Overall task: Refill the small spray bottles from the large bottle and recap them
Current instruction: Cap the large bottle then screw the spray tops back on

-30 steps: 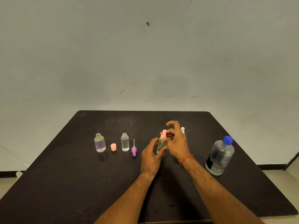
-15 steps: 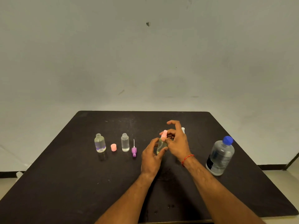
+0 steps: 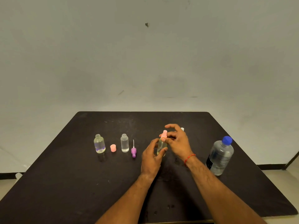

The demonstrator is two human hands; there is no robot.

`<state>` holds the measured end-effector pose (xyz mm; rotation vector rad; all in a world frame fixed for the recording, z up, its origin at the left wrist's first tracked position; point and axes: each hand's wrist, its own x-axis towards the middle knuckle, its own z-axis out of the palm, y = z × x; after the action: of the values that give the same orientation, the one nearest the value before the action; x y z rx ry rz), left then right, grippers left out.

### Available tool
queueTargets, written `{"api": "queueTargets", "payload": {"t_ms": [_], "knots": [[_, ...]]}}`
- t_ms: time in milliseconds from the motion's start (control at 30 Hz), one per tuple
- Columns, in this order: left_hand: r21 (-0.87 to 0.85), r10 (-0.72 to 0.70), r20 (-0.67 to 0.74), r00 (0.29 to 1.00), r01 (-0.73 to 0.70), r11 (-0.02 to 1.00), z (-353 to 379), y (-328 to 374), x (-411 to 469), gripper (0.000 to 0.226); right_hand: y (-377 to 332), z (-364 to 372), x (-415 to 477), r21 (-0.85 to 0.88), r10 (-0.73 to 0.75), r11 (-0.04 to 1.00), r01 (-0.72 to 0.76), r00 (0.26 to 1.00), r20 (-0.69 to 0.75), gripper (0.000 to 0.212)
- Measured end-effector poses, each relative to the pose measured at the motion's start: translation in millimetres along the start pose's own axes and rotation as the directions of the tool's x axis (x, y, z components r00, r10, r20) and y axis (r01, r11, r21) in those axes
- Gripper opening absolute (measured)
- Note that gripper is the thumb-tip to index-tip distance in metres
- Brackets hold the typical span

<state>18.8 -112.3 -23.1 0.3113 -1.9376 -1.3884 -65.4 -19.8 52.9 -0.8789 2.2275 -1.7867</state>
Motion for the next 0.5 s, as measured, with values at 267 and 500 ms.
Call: {"api": "queueTargets", "payload": {"t_ms": [267,500], "knots": [[-0.011,0.002,0.02,1.0,-0.002,1.0,-0.1,-3.2,0.3,0.03,-2.3,17.0,-11.7,0.025,-0.024,0.999,0.031,0.971,-0.239,0.037],[-0.024,-0.004,-0.017,1.0,0.004,1.0,-0.2,-2.3,-0.6,0.031,-4.2,2.3,-4.2,0.022,0.013,1.0,-0.013,1.0,-0.017,0.053]]}}
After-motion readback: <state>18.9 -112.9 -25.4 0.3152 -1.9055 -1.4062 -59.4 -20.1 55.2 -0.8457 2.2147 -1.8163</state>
